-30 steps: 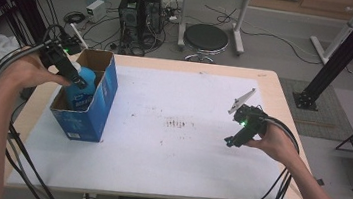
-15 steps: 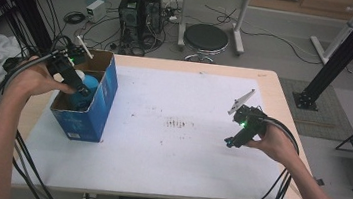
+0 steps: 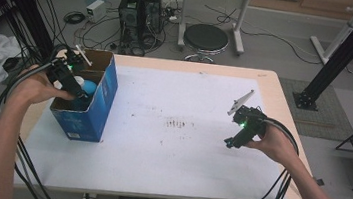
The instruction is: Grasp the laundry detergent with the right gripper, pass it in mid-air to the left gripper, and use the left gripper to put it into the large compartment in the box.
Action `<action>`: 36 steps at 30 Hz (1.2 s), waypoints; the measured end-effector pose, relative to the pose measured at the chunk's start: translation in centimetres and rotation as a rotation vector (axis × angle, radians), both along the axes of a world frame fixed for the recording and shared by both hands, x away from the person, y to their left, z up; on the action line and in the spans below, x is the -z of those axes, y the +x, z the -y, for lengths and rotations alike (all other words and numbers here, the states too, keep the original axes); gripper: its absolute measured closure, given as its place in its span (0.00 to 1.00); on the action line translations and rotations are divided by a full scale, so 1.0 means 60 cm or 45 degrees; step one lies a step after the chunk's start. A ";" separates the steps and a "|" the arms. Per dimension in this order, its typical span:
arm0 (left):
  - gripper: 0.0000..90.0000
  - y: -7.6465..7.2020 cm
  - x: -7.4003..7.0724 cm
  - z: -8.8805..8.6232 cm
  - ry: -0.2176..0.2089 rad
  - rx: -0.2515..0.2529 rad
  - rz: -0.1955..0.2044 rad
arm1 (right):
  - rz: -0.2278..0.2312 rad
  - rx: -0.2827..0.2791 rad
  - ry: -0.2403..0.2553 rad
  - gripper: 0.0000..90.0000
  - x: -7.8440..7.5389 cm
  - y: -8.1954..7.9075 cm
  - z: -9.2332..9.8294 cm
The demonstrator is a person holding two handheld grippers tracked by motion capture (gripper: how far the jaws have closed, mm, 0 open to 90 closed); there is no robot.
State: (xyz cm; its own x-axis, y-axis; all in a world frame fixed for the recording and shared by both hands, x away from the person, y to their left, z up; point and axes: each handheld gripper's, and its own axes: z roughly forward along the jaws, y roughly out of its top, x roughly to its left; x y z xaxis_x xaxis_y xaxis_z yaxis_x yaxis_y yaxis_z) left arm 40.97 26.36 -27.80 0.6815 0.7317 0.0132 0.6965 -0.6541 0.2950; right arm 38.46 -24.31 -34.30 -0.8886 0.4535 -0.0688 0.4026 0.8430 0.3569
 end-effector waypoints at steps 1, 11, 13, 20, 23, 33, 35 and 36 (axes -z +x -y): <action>0.42 0.000 0.002 -0.001 -0.004 0.000 -0.002 | -0.001 0.001 0.000 0.13 0.000 0.000 0.000; 0.42 -0.007 0.003 -0.002 0.001 0.013 -0.001 | -0.006 0.013 -0.005 0.13 0.001 -0.002 0.000; 0.42 -0.009 0.002 -0.003 0.024 0.035 -0.004 | -0.004 0.002 -0.008 0.13 0.001 -0.002 0.001; 0.42 -0.011 0.001 0.008 0.063 0.051 -0.015 | -0.004 0.009 -0.005 0.13 0.001 -0.004 -0.001; 0.42 -0.008 -0.004 0.006 0.124 0.114 -0.047 | -0.003 -0.004 -0.004 0.13 0.001 -0.006 0.000; 0.42 -0.009 -0.005 0.004 0.131 0.135 -0.057 | -0.004 0.009 -0.002 0.13 0.002 -0.005 0.002; 0.42 -0.006 -0.008 0.003 0.157 0.167 -0.077 | -0.001 -0.001 -0.003 0.13 0.002 -0.004 0.002; 0.42 -0.006 -0.007 0.003 0.148 0.160 -0.069 | -0.002 0.002 -0.004 0.13 0.002 -0.005 0.001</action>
State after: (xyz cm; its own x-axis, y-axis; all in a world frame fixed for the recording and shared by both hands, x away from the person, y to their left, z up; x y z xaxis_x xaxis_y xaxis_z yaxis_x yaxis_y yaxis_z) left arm 40.63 26.16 -27.37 0.7693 0.6366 0.0537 0.6202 -0.7643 0.1767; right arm 38.17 -24.38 -34.44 -0.8879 0.4549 -0.0687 0.4047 0.8434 0.3533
